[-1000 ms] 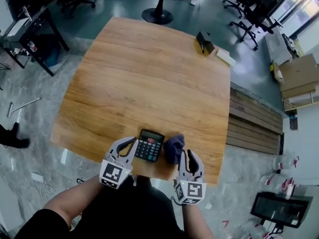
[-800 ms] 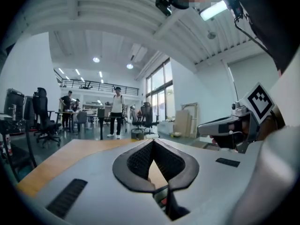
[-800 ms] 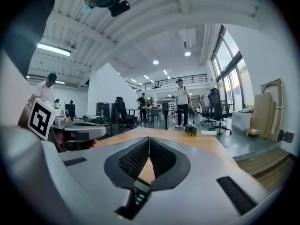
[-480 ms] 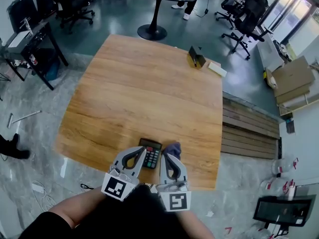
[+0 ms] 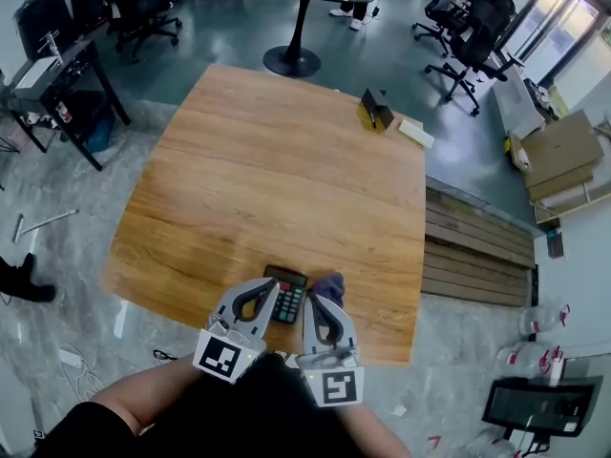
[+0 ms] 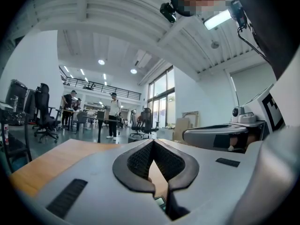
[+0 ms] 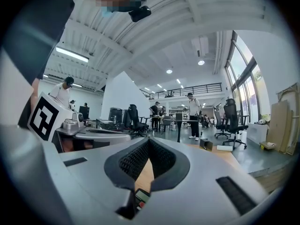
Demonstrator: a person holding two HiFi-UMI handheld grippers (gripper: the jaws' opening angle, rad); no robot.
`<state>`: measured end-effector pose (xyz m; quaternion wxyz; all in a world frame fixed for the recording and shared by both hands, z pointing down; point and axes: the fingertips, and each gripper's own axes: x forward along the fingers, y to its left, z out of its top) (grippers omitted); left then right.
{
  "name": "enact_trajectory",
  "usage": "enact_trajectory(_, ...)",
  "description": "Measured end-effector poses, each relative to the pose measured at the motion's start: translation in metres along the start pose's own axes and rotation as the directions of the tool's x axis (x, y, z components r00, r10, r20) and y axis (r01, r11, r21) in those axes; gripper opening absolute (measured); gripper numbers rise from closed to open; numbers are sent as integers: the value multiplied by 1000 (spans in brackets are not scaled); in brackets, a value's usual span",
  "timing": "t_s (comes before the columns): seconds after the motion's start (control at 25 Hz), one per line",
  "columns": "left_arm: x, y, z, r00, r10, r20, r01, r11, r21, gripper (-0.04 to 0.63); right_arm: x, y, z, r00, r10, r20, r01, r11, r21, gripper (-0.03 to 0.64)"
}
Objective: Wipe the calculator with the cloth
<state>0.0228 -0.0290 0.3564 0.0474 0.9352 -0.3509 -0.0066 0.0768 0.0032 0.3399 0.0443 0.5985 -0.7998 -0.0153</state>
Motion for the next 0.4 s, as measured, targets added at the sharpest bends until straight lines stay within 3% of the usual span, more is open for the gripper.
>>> enact_trajectory(0.4,3,-3,-1,1000,-7,-3,7,1000,4,6,-2,-4,-3,1000,-4,-14,4,1000,0,15)
